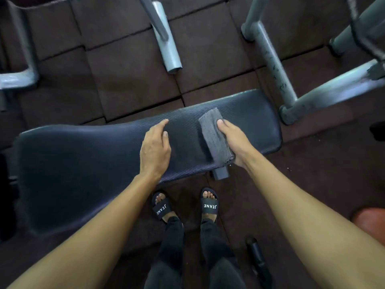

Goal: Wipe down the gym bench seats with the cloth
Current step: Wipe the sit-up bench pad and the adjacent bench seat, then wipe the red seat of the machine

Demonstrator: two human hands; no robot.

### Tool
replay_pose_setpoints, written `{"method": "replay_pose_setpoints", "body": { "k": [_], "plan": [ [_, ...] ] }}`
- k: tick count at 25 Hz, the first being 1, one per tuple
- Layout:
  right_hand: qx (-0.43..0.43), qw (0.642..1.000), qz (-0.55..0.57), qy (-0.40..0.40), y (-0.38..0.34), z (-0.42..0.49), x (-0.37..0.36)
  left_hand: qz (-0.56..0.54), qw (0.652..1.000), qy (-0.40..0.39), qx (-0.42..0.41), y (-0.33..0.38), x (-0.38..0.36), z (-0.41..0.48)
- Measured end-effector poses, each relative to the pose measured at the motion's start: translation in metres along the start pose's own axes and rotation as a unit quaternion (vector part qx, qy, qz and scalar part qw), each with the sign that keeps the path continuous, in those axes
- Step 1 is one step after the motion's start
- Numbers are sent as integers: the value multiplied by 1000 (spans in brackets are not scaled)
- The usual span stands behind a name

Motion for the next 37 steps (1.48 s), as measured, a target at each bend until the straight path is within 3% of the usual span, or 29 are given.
{"method": "replay_pose_setpoints", "body": {
  "k": [2,4,8,10,14,20,25,31,37],
  "plan": [
    [-54,988,89,-111,-20,-37,-29,-2,999,11,37,7,46,-22],
    [-52,978,82,-186,-45,-80,-73,18,996,27,77,12,103,-52],
    [14,962,-109,-250,-95,-163,-187,46,984,69,156,9,221,-121],
    [45,930,-207,-300,-107,-204,-261,37,972,99,211,-8,283,-162],
    [62,869,-298,-390,-87,-282,-419,24,941,189,279,-70,398,-256],
    [96,798,-376,-461,0,-411,-646,5,880,297,370,-198,545,-430],
    [88,750,-410,-511,55,-496,-794,-25,826,357,436,-279,639,-539],
    [82,712,-451,-532,90,-527,-964,-58,779,407,473,-376,750,-587],
    [92,706,-445,-543,107,-526,-1183,-63,758,415,499,-512,907,-587]
  ]
}}
Point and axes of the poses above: each hand's wrist, its own z-axis towards the middle knuckle, its own x-axis out of the back of the hand, y = z × x, the point moved 2 cm from there along z, towards the middle knuckle, and after that the axes turned 8 degrees about -z, right-handed, at the moved point
